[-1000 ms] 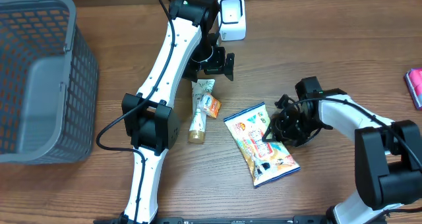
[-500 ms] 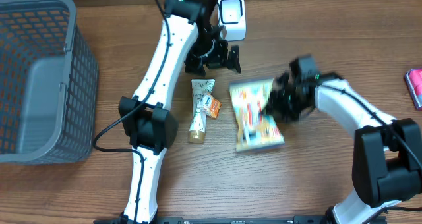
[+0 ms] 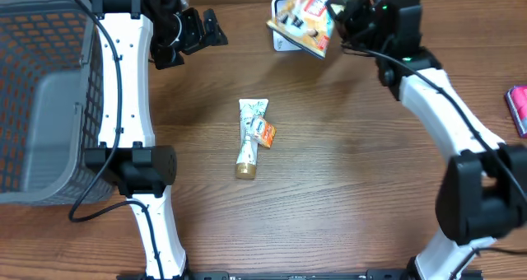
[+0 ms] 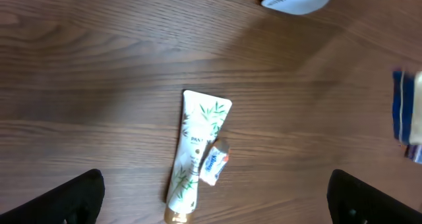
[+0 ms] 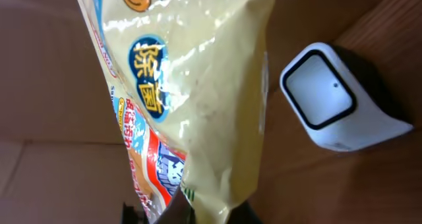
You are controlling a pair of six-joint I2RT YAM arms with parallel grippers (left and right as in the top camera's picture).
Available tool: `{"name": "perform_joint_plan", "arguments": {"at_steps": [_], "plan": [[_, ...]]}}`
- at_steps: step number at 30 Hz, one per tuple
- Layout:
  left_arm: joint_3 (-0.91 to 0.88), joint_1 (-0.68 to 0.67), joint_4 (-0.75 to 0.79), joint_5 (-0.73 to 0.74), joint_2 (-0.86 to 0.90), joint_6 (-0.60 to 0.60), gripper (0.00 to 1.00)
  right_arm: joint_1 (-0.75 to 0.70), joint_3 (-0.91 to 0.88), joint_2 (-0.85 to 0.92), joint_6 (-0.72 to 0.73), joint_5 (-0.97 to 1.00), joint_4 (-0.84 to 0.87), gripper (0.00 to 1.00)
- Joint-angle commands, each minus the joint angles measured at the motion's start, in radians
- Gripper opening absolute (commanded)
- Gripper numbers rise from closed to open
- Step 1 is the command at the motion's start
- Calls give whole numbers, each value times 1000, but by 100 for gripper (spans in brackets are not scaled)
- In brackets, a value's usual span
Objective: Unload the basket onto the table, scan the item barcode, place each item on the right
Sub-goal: 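Lift the snack bag with the right gripper up to the scanner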
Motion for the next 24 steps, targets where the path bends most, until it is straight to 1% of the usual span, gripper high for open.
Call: {"name": "perform_joint_plan", "arguments": {"at_steps": [1,3,9,13,18,20,24], "plan": [[7,5,-2,-52,-11,-19,100,58,11,124,166,68,117,4],[8,4,-2,-62,-11,-20,100,78,14,201,218,105,177,4],[7,4,-2,-82,-11,-20,100,84,16,300,222,116,209,4],[8,4,-2,-82,-11,-20,100,76,25,304,138,104,209,4],[7,4,-2,-82,-11,-20,100,65,101,304,23,14,204,4],[8,4,-2,-82,-11,-20,100,45,171,297,8,-12,147,4],[7,4,-2,-82,-11,-20,100,-18,271,257,-33,-20,-29,4]]}}
